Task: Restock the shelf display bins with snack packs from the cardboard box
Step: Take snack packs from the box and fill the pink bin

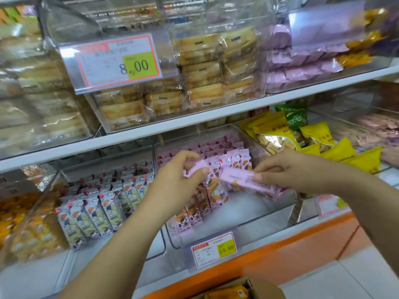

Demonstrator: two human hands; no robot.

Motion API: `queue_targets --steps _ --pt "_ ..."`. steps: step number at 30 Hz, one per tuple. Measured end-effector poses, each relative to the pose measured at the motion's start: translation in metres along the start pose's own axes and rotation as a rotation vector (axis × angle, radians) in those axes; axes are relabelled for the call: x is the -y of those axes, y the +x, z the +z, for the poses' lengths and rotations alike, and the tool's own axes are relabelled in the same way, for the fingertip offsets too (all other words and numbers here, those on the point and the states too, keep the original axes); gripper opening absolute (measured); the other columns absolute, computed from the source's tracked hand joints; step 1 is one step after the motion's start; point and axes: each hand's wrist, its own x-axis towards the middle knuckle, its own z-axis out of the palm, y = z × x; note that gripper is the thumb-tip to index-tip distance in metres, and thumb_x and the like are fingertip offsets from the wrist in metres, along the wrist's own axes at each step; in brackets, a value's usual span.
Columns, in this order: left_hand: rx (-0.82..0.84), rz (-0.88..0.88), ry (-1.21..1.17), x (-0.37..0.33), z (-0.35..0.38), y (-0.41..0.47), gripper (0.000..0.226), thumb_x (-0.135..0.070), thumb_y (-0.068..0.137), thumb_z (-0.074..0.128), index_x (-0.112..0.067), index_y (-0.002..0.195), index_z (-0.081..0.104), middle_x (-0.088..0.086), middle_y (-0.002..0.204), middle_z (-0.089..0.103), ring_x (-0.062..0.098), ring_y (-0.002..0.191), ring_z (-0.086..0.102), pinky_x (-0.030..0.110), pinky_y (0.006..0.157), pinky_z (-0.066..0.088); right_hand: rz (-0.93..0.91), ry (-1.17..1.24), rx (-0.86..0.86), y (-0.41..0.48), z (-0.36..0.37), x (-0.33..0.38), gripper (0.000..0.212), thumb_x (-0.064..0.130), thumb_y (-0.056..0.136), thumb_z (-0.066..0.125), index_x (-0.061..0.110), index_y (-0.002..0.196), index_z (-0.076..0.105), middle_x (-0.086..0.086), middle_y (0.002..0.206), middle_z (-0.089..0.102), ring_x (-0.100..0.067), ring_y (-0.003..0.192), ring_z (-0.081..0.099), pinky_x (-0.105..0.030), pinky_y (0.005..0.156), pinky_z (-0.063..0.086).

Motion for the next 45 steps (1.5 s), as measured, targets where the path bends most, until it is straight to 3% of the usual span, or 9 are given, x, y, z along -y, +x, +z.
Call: queue_targets --steps 4,9,14,18,24,30,36,40,45 --pt "0.024 -0.080 -0.431 -0.015 0.014 -0.004 0.034 -0.020 0.098 0.050 -0.027 0.131 0.045 -0.009 0.110 0.050 0.010 0.073 0.070 0.022 0.068 0.058 0.110 0.402 -0.137 -0.019 0.011 -0.014 0.022 0.040 0.086 0.057 0.022 0.091 0.070 0.019 0.074 0.061 0.001 0.067 0.052 -0.022 0.065 0.038" --pt "0.099 -0.266 -0.910 -0.026 0.039 -0.014 0.025 -0.010 0.102 0.041 -0.024 0.113 0.057 0.005 0.116 0.056 0.016 0.087 0.069 0.025 0.075 0.058 0.228 1.107 -0.211 -0.035 0.023 -0.010 0.026 0.018 0.098 0.045 -0.001 0.110 0.057 -0.009 0.072 0.043 -0.008 0.049 0.041 -0.015 0.039 0.030" --pt "0.003 -0.327 -1.124 -0.029 0.048 -0.021 0.016 -0.006 0.100 0.044 -0.014 0.102 0.058 0.005 0.084 0.059 0.021 0.091 0.067 0.028 0.080 0.056 0.279 0.964 -0.486 -0.045 0.024 0.001 0.010 0.018 0.098 0.049 0.018 0.100 0.059 -0.014 0.084 0.062 -0.019 0.060 0.049 -0.021 0.052 0.036" --pt "-0.071 -0.300 -1.084 -0.022 0.043 -0.020 0.004 -0.007 0.092 0.058 -0.010 0.093 0.055 0.007 0.088 0.059 0.015 0.082 0.066 0.029 0.083 0.057 0.284 0.564 -0.424 -0.048 0.027 0.001 0.017 0.021 0.097 0.052 0.022 0.091 0.068 -0.014 0.094 0.066 -0.025 0.074 0.054 -0.031 0.065 0.039" --pt "0.072 -0.278 -1.076 -0.020 0.049 -0.022 0.008 -0.004 0.091 0.059 -0.011 0.089 0.055 0.011 0.094 0.066 0.015 0.076 0.069 0.028 0.077 0.059 0.196 0.872 -0.165 -0.045 0.034 0.010 0.035 0.036 0.073 0.067 0.010 0.096 0.072 -0.013 0.108 0.070 -0.019 0.094 0.063 -0.035 0.084 0.052" --pt "0.116 -0.108 -0.550 -0.012 0.055 -0.023 0.015 -0.015 0.087 0.068 -0.023 0.092 0.056 -0.003 0.096 0.070 0.018 0.084 0.058 0.033 0.079 0.046 0.107 0.651 -0.432 -0.038 0.037 0.003 0.019 0.013 0.077 0.075 0.013 0.093 0.064 -0.004 0.072 0.064 -0.007 0.054 0.051 -0.017 0.050 0.041" --pt "0.307 0.072 -0.075 -0.008 0.050 -0.016 0.044 -0.016 0.089 0.065 -0.037 0.123 0.046 -0.011 0.107 0.062 0.003 0.080 0.060 0.019 0.067 0.044 0.045 0.586 -0.382 -0.027 0.036 0.001 0.030 0.011 0.086 0.067 0.022 0.113 0.056 0.003 0.098 0.074 -0.008 0.084 0.070 -0.017 0.060 0.049" --pt "0.244 0.072 0.045 -0.009 0.051 -0.003 0.015 -0.034 0.089 0.065 -0.037 0.091 0.051 -0.015 0.090 0.062 0.002 0.077 0.060 0.013 0.057 0.036 -0.002 0.395 -0.362 -0.024 0.033 -0.001 0.022 0.010 0.090 0.063 0.020 0.109 0.060 0.013 0.093 0.068 0.011 0.072 0.062 -0.006 0.059 0.045" --pt "0.258 0.109 0.052 -0.016 0.068 0.014 0.044 -0.034 0.087 0.068 -0.035 0.123 0.043 -0.011 0.090 0.061 0.002 0.067 0.059 0.016 0.058 0.042 0.024 0.187 -0.402 -0.013 0.031 -0.012 0.025 0.015 0.088 0.066 0.020 0.112 0.062 0.011 0.085 0.063 -0.001 0.068 0.060 -0.012 0.061 0.044"
